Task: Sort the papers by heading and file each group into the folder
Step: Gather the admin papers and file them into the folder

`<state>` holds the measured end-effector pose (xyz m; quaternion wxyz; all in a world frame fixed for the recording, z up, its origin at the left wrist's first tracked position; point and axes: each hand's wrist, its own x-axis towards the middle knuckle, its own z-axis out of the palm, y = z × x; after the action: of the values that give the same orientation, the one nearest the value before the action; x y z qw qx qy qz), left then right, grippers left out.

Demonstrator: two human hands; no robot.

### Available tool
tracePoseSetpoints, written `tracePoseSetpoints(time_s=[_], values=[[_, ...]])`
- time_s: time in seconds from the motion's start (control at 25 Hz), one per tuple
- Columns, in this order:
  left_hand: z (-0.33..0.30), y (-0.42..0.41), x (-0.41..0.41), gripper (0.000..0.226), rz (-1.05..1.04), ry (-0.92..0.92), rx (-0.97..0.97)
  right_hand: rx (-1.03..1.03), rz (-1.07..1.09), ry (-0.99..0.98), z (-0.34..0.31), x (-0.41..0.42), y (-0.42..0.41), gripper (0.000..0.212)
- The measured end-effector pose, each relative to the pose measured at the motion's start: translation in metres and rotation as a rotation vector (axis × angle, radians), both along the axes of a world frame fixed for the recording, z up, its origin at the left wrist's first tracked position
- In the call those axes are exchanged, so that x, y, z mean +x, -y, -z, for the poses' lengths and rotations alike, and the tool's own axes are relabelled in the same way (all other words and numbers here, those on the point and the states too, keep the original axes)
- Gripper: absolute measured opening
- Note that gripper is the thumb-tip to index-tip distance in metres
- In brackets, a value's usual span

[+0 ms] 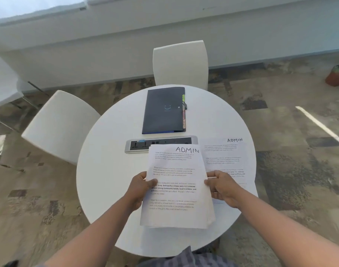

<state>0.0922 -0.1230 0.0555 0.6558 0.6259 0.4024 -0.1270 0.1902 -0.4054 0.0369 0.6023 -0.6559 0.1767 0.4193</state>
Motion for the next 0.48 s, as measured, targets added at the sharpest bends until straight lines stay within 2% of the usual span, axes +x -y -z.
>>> tracePoseSetpoints(time_s=[0.16, 0.28, 0.36, 0.44, 0.48], values=[[0.023, 0.009, -0.011, 0.021, 0.049, -0.059, 0.163, -0.126, 0.051, 0.018, 0.022, 0.002, 0.028, 0.037], [0.034, 0.011, -0.017, 0.02, 0.091, -0.065, 0.266, -0.412, 0.163, 0.171, 0.03, 0.003, 0.051, 0.054], [0.037, 0.012, -0.018, 0.018, 0.096, -0.063, 0.295, -0.65, 0.216, 0.254, 0.033, 0.004, 0.067, 0.054], [0.036, 0.013, -0.018, 0.017, 0.083, -0.057, 0.3, -0.773, 0.201, 0.226, 0.039, 0.004, 0.084, 0.064], [0.035, 0.012, -0.019, 0.017, 0.078, -0.051, 0.299, -0.742, 0.203, 0.164, 0.045, 0.005, 0.09, 0.074]])
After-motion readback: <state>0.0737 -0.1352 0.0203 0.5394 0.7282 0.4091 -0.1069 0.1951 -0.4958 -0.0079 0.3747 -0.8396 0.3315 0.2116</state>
